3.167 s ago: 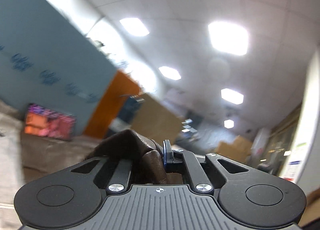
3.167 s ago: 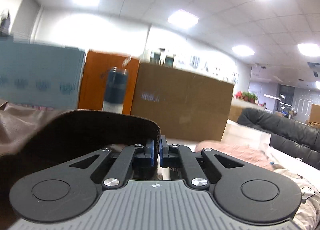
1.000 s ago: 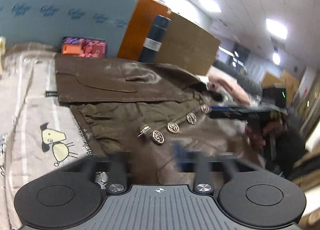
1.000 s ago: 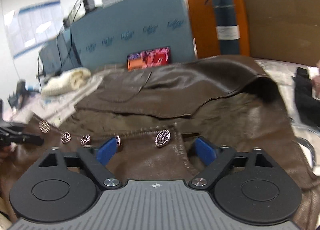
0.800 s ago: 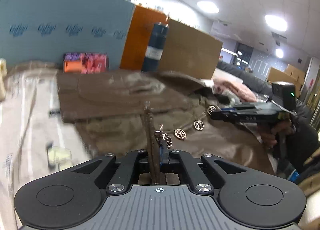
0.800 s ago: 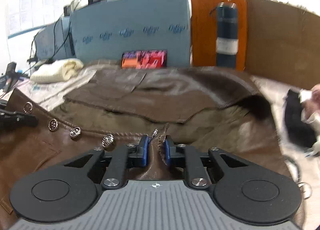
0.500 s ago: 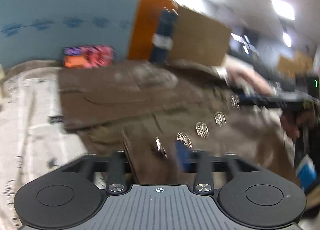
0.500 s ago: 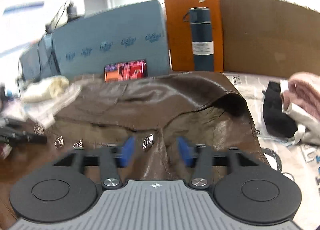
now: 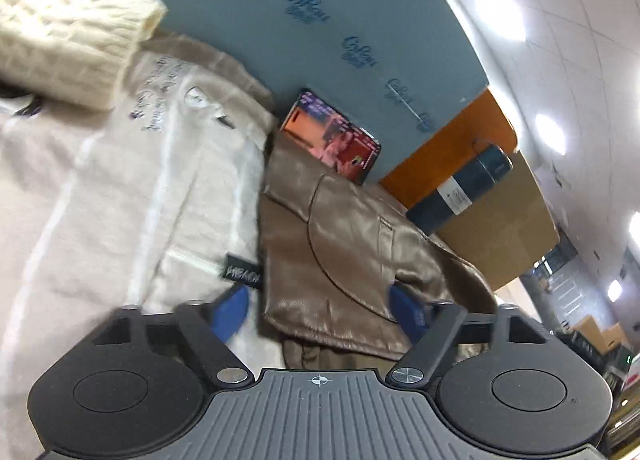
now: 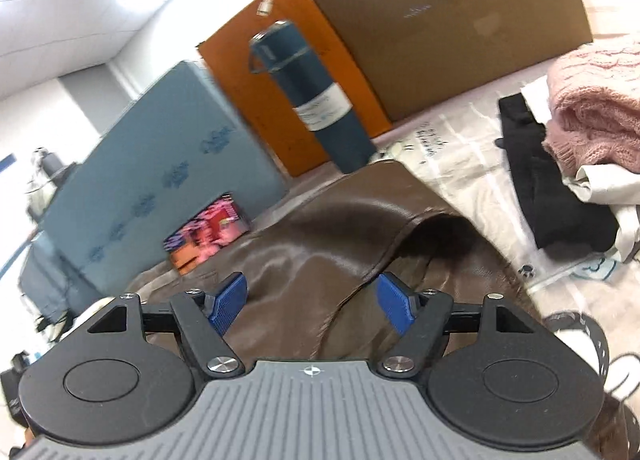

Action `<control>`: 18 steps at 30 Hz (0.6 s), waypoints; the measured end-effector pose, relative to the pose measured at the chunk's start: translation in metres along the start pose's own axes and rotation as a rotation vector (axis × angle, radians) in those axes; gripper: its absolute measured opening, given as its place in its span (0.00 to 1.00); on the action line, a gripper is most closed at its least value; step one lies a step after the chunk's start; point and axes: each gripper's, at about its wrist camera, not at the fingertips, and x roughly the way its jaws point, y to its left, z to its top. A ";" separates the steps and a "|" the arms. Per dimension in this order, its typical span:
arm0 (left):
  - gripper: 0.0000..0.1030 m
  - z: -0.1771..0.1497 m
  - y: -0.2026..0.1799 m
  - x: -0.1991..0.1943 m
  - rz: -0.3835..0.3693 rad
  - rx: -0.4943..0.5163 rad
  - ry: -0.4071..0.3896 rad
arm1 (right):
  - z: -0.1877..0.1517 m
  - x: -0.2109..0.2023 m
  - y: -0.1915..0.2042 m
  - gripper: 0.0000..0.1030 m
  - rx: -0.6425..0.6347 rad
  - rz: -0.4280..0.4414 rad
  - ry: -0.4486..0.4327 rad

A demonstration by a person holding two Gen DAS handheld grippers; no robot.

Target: Fold clothes

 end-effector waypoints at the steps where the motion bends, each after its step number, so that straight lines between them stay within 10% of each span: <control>1: 0.33 -0.001 -0.004 0.003 0.011 0.036 0.003 | 0.002 0.006 -0.004 0.68 0.017 -0.015 0.006; 6: 0.08 -0.015 -0.024 0.007 0.089 0.277 -0.047 | 0.016 0.037 -0.023 0.71 0.117 -0.043 0.054; 18: 0.07 -0.021 -0.045 -0.010 0.019 0.323 -0.037 | 0.024 0.076 -0.023 0.78 0.095 -0.022 0.085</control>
